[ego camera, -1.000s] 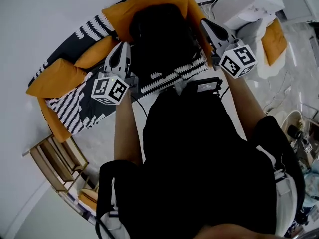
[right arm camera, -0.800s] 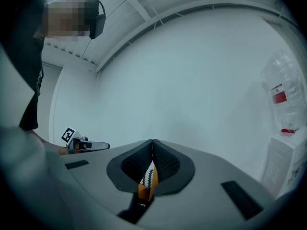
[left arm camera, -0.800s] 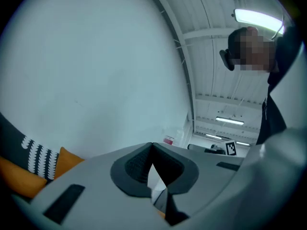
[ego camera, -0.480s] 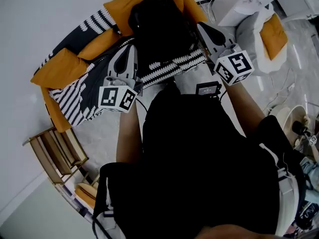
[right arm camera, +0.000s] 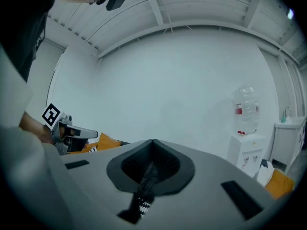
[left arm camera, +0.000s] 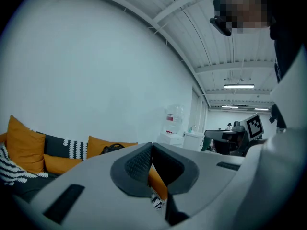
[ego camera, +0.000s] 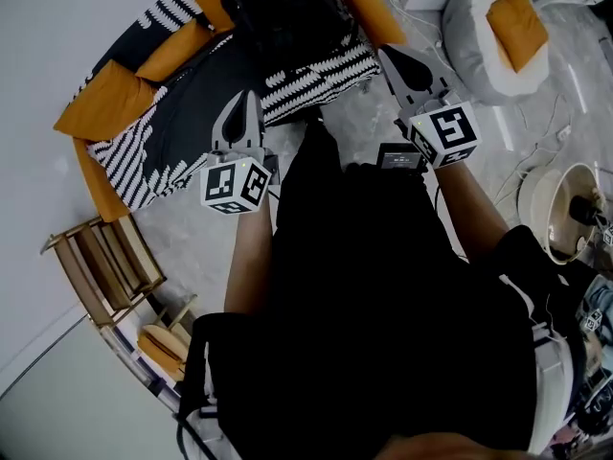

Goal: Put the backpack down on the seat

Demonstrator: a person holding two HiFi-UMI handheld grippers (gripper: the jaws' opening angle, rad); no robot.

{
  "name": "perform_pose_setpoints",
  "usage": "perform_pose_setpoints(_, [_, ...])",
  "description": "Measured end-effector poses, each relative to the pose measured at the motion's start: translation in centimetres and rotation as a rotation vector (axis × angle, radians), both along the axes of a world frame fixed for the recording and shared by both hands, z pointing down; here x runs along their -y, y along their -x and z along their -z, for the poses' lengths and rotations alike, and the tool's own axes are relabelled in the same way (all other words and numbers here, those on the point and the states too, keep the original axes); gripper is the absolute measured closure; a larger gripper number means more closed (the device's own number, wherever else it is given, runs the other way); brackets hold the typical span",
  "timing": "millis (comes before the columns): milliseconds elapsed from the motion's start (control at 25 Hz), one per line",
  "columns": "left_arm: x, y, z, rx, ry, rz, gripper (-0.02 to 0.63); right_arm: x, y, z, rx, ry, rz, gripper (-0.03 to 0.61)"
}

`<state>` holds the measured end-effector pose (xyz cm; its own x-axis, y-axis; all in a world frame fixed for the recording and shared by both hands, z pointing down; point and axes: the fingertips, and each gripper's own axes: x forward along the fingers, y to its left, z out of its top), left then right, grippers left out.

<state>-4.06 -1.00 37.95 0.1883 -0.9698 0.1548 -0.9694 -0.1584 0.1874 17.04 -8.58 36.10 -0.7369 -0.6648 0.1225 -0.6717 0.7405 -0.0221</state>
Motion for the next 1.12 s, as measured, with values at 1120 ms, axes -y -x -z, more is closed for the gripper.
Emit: perform_pose_setpoints(1120, [-18.1, 0.3, 0.0, 0.016, 0.046, -0.204, 0.597, -20.3, 2.7, -2.1, -0.018, 0.110, -0.049, 0.547])
